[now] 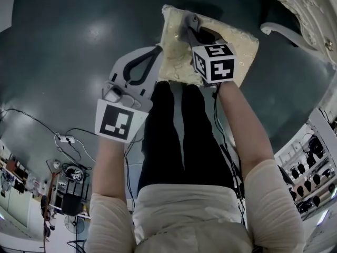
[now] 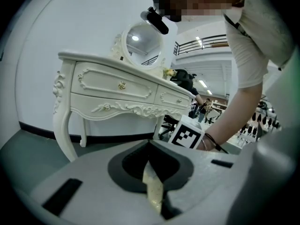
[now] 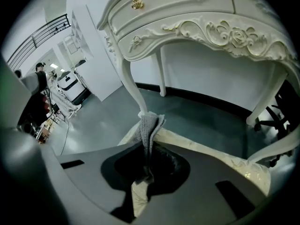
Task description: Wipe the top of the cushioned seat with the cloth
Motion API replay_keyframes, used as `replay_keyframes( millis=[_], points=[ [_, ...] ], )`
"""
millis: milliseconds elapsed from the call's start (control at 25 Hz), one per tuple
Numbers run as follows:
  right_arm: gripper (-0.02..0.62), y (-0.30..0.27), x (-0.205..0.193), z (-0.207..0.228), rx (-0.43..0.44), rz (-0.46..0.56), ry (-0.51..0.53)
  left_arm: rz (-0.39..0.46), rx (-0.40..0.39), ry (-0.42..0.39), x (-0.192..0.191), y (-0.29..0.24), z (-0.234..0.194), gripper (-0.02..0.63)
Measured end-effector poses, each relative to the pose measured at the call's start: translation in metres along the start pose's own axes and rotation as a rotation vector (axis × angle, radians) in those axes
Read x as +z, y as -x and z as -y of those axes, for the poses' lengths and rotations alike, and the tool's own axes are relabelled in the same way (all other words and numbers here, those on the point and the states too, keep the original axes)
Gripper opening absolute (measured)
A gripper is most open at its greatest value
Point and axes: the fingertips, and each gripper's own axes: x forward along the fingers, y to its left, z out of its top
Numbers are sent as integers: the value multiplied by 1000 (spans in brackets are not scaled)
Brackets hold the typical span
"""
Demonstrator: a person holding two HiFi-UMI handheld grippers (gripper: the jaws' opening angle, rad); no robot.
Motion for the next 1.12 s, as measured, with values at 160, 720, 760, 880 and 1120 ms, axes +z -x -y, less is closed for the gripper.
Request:
replay_keyframes(
  millis=[160, 720, 760, 880, 1120],
  points=[
    [28, 11, -10, 20, -2, 4, -22, 1, 7, -1, 1, -10, 19, 0],
    [28, 56, -51, 94, -43, 22, -64, -45, -23, -75, 5, -60, 103, 0],
    [28, 62, -54, 103, -46, 21, -68, -45, -28, -79, 7, -64, 110, 0],
    [28, 79, -64, 132, -54, 12, -72, -50, -40, -74, 12, -75, 128, 0],
    [28, 88, -84, 162, -82, 5, -77, -68, -60, -45, -1, -89, 146, 1]
  ],
)
